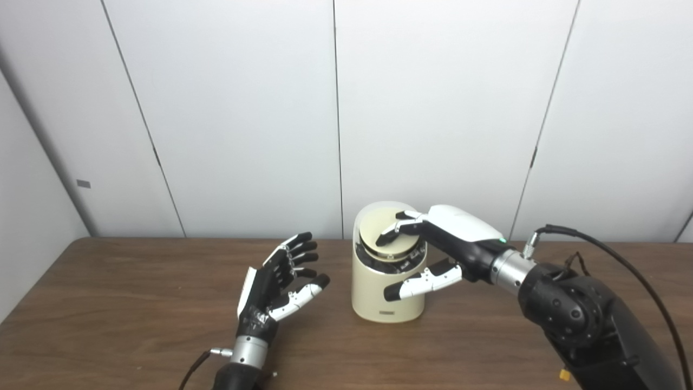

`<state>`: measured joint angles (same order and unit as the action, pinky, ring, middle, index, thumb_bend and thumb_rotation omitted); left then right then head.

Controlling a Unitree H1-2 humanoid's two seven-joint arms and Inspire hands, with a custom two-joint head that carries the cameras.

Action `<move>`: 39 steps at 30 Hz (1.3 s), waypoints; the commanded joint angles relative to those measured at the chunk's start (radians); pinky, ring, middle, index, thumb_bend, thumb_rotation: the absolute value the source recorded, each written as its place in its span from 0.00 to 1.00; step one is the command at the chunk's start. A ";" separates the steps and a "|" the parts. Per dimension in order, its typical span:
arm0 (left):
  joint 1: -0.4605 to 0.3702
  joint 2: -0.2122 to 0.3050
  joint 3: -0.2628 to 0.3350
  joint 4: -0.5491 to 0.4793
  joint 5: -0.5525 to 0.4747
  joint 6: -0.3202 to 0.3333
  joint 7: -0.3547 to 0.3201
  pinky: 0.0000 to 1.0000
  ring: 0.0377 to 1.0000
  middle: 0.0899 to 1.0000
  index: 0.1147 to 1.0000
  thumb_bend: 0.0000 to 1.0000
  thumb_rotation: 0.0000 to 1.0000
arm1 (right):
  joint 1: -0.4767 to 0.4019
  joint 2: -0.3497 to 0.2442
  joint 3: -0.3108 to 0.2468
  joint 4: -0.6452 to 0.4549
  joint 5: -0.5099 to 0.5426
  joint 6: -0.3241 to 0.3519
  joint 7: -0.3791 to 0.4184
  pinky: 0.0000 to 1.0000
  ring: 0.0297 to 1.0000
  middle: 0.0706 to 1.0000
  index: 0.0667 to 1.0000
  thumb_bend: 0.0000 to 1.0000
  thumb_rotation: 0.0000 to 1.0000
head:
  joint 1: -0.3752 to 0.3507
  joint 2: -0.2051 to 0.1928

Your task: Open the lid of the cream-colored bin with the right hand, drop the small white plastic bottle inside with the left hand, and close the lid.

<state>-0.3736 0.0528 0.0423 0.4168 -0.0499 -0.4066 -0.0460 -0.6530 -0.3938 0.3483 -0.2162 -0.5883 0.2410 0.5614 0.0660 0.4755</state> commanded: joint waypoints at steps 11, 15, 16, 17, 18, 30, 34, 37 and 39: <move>-0.003 -0.005 0.000 -0.024 -0.001 -0.003 0.004 0.63 0.74 0.76 0.80 0.72 0.23 | -0.033 -0.012 -0.010 -0.037 -0.002 -0.009 0.015 0.93 0.95 0.77 0.74 0.71 0.68 | 0.000 0.009; 0.000 -0.004 0.001 -0.028 -0.010 0.003 -0.001 0.62 0.74 0.77 0.80 0.73 0.24 | -0.029 -0.016 -0.014 -0.032 -0.005 -0.009 0.016 0.95 0.95 0.77 0.74 0.72 0.71 | 0.001 0.012; 0.000 -0.004 0.001 -0.028 -0.010 0.004 -0.001 0.62 0.74 0.77 0.80 0.73 0.24 | -0.029 -0.018 -0.013 -0.030 -0.007 -0.009 0.018 0.95 0.95 0.77 0.74 0.73 0.72 | 0.001 0.012; 0.001 -0.004 0.001 -0.028 -0.011 0.003 -0.001 0.61 0.74 0.77 0.80 0.73 0.24 | -0.028 -0.019 -0.013 -0.028 -0.008 -0.010 0.017 0.95 0.95 0.78 0.74 0.73 0.72 | 0.001 0.012; 0.001 -0.004 0.001 -0.029 -0.011 0.004 0.000 0.61 0.73 0.77 0.80 0.73 0.24 | -0.027 -0.020 -0.013 -0.027 -0.009 -0.010 0.017 0.95 0.95 0.78 0.74 0.73 0.72 | 0.002 0.014; 0.014 0.002 0.003 -0.054 -0.020 0.019 -0.009 0.60 0.73 0.77 0.80 0.73 0.24 | -0.013 -0.012 -0.009 -0.013 -0.041 0.010 0.020 0.91 0.95 0.79 0.76 0.71 0.71 | 0.002 0.025; 0.018 0.003 0.005 -0.060 -0.022 0.021 -0.010 0.59 0.72 0.77 0.80 0.73 0.23 | -0.010 -0.010 -0.008 -0.012 -0.045 0.014 0.019 0.94 0.95 0.79 0.76 0.70 0.70 | 0.001 0.029; 0.021 0.004 0.004 -0.061 -0.034 0.017 -0.021 0.59 0.73 0.77 0.81 0.72 0.21 | -0.005 -0.011 -0.009 -0.009 -0.043 0.009 0.016 0.93 0.95 0.78 0.76 0.70 0.69 | 0.001 0.033; 0.021 0.005 0.004 -0.058 -0.035 0.014 -0.022 0.58 0.72 0.77 0.80 0.72 0.21 | -0.004 -0.014 -0.005 -0.008 -0.044 0.000 0.016 0.93 0.95 0.78 0.76 0.70 0.70 | 0.001 0.034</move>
<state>-0.3473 0.0511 0.0435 0.3747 -0.0756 -0.3730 -0.0589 -0.6388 -0.3993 0.3522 -0.2225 -0.6201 0.2449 0.5878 0.0660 0.5093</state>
